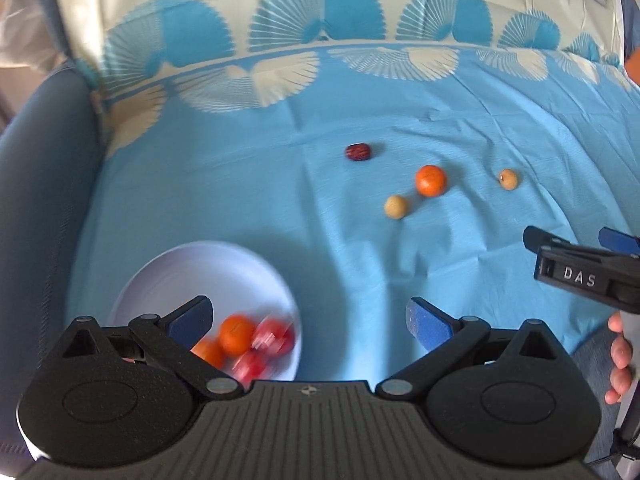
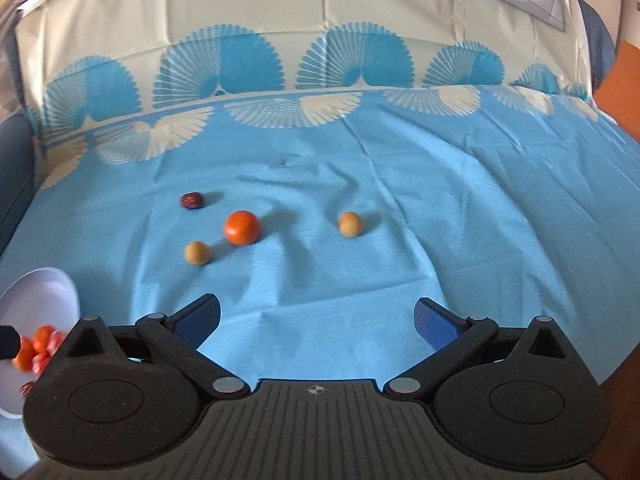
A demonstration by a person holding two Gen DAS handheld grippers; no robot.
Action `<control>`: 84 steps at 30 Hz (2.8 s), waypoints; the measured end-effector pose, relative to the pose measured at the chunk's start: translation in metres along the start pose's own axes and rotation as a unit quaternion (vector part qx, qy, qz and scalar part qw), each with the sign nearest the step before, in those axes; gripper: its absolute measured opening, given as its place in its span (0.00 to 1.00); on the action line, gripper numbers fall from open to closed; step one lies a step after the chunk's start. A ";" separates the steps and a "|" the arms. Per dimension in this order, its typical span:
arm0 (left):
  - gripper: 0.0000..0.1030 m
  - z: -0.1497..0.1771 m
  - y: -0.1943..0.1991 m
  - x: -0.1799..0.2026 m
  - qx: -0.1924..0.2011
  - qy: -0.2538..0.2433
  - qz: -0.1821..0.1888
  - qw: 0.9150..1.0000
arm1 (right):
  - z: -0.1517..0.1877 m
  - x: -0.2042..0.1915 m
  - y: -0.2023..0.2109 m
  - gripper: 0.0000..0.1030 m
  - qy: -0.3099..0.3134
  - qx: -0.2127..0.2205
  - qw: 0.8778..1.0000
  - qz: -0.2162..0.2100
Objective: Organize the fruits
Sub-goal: 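Grasp a tan round fruit with the left tool while the right tool grasps another, then carry both tan fruits to the plate and open both tools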
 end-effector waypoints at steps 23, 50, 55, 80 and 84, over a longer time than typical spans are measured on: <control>0.27 -0.057 -0.141 0.052 -0.002 -0.063 0.080 0.995 | -0.018 0.010 -0.131 0.25 0.033 0.050 0.998 0.024; 0.27 0.109 0.165 -0.060 0.031 0.069 -0.022 0.997 | 0.037 -0.047 0.194 0.26 0.077 0.075 0.977 -0.186; 0.27 0.142 0.197 -0.076 0.052 0.097 -0.030 0.993 | 0.061 -0.071 0.233 0.26 0.124 0.073 0.967 -0.212; 0.27 0.166 0.218 -0.089 0.077 0.118 -0.011 0.990 | 0.080 -0.097 0.277 0.26 0.194 0.113 0.954 -0.199; 0.27 0.165 0.217 -0.089 0.076 0.118 -0.010 0.990 | 0.081 -0.100 0.276 0.26 0.196 0.111 0.954 -0.198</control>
Point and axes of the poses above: each gripper's, at about its wrist camera, not at the fingertips, and y roughly against the way its jaws point, x to its right, z to its underside, the point moved 3 cm from there along -y, roughly the way its jaws point, and after that the axes turned 3 degrees about z, right-handed, at the moved point
